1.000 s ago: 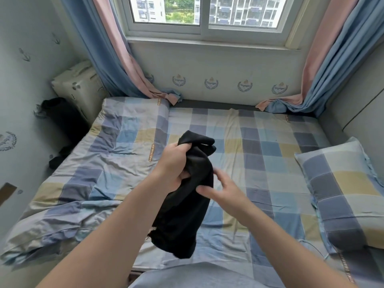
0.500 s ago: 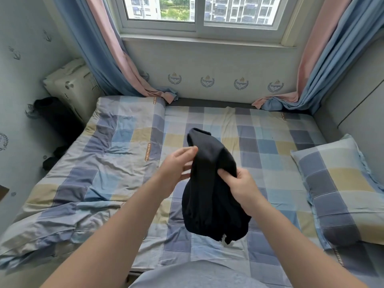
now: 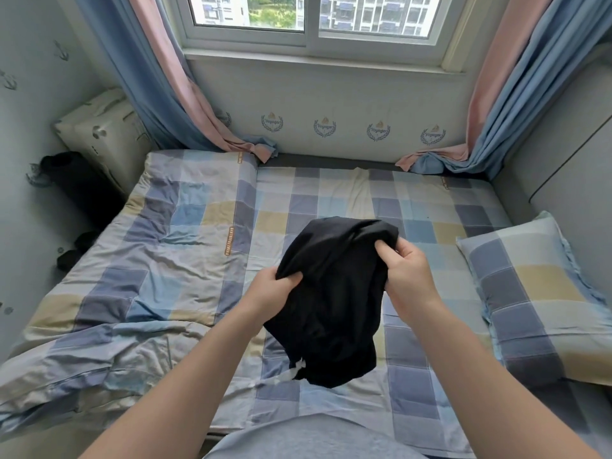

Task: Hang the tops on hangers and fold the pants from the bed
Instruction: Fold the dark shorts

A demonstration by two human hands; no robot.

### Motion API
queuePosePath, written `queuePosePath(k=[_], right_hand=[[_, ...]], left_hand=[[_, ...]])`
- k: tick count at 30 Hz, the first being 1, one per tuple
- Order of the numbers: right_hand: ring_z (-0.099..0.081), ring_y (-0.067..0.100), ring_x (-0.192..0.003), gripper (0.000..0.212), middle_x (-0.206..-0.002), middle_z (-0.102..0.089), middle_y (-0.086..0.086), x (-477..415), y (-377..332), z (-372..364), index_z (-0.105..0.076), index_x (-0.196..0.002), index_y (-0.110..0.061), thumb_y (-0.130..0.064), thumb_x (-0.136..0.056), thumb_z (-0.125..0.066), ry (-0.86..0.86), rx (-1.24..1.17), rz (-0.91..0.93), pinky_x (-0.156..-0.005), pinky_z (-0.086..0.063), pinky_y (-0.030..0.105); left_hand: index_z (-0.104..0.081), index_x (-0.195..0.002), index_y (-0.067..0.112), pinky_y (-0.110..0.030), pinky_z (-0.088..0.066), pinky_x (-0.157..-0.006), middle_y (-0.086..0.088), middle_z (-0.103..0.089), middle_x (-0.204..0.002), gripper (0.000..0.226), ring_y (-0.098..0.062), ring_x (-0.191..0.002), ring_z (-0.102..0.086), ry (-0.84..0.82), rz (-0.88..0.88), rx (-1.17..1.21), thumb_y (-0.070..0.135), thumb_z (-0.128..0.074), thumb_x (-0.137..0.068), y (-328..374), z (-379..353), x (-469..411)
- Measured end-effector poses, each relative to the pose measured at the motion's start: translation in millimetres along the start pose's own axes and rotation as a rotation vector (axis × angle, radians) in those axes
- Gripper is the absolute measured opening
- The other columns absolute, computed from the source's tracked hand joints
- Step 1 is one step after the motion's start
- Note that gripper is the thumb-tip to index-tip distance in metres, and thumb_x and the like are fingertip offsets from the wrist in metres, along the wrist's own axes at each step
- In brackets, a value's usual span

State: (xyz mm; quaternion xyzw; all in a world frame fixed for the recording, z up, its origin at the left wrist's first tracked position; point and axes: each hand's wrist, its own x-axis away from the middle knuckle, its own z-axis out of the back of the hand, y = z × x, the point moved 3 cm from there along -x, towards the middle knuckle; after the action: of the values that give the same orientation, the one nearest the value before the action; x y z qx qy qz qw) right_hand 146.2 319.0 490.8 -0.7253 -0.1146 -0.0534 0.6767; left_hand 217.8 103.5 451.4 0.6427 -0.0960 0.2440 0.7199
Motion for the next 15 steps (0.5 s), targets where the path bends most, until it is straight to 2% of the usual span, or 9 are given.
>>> queuePosePath(k=[2, 3, 6, 10, 13, 15], right_hand=[[-0.071, 0.021, -0.103, 0.013, -0.111, -0.073, 0.005, 0, 6, 4, -0.066, -0.108, -0.021, -0.015, -0.101, -0.058, 0.017, 0.047, -0.010, -0.086, -0.059, 0.037], [-0.070, 0.018, -0.103, 0.013, -0.114, -0.072, 0.003, 1, 9, 4, -0.064, -0.110, -0.023, -0.015, -0.100, -0.059, 0.000, 0.081, -0.011, -0.084, -0.058, 0.035], [-0.066, 0.005, -0.107, 0.024, -0.125, -0.066, -0.007, 10, 14, -3, -0.060, -0.117, -0.031, -0.028, -0.094, -0.068, -0.160, 0.232, 0.013, -0.087, -0.054, 0.027], [-0.059, -0.008, -0.112, 0.056, -0.123, -0.062, -0.024, 31, 32, -34, -0.052, -0.124, -0.042, -0.051, -0.075, -0.077, -0.492, 0.391, -0.016, -0.082, -0.051, 0.011], [-0.053, -0.018, -0.107, 0.055, -0.111, -0.061, -0.033, 41, 49, -51, -0.046, -0.120, -0.053, -0.047, -0.075, -0.077, -0.561, 0.493, -0.010, -0.073, -0.042, -0.001], [-0.058, -0.013, -0.101, 0.046, -0.106, -0.064, -0.030, 41, 53, -54, -0.045, -0.115, -0.056, -0.040, -0.082, -0.072, -0.518, 0.512, 0.031, -0.071, -0.045, 0.003]], left_hand=[[-0.072, -0.097, 0.016, -0.042, -0.059, -0.081, -0.007, -0.077, -0.093, 0.019, -0.027, -0.092, -0.073, 0.060, 0.043, 0.088, 0.030, -0.060, -0.100, 4, 6, -2], [-0.072, -0.098, 0.012, -0.045, -0.059, -0.084, -0.011, -0.076, -0.094, 0.021, -0.030, -0.091, -0.073, 0.082, 0.057, 0.134, 0.029, -0.060, -0.100, 8, 8, -3], [-0.071, -0.098, 0.008, -0.040, -0.060, -0.075, -0.013, -0.076, -0.093, 0.021, -0.030, -0.087, -0.074, 0.103, 0.077, 0.252, 0.027, -0.061, -0.099, 20, 9, -5], [-0.068, -0.103, 0.004, -0.036, -0.058, -0.064, -0.016, -0.074, -0.097, 0.020, -0.031, -0.088, -0.073, 0.075, 0.081, 0.304, 0.023, -0.063, -0.098, 35, 3, -2], [-0.066, -0.097, 0.002, -0.033, -0.056, -0.058, -0.012, -0.072, -0.082, 0.019, -0.027, -0.076, -0.073, 0.035, 0.059, 0.375, 0.021, -0.064, -0.096, 43, 3, 0], [-0.065, -0.093, 0.004, -0.031, -0.057, -0.057, -0.008, -0.071, -0.071, 0.015, -0.023, -0.067, -0.072, 0.010, 0.047, 0.426, 0.019, -0.064, -0.095, 49, 5, 2]])
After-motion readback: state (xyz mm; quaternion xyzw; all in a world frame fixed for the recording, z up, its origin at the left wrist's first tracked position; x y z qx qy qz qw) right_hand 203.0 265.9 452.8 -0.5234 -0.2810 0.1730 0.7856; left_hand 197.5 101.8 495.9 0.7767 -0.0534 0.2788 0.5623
